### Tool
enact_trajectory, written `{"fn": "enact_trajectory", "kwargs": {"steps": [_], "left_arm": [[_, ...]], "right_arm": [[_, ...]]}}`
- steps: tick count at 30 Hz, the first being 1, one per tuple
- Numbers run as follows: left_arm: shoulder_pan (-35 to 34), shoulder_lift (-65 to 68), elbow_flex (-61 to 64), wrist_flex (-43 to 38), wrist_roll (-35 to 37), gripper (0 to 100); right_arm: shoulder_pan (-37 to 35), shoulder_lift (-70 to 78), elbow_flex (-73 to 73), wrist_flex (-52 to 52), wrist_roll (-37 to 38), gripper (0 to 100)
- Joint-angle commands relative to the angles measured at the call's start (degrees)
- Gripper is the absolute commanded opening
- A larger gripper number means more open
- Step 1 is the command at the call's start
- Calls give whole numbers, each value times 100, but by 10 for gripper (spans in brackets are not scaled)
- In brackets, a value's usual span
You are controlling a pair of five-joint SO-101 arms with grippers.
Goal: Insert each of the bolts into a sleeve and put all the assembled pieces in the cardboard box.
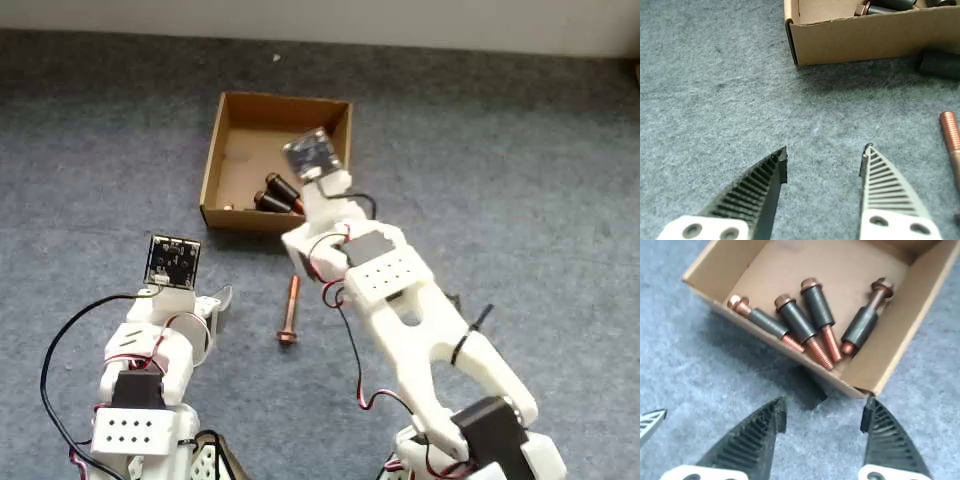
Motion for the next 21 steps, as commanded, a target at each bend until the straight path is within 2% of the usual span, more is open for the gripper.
{"fn": "enact_trajectory", "kwargs": {"steps": [1, 10, 21], "left_arm": [[-84, -66, -22, -114, -44, 248], [-84, -66, 31, -123, -53, 248], [-84, -66, 40, -114, -53, 248]], "right_arm": [[-163, 418, -75, 31, 343, 224], [-145, 1956, -1033, 40, 563, 224], [-242, 2053, -1235, 4, 571, 224]]}}
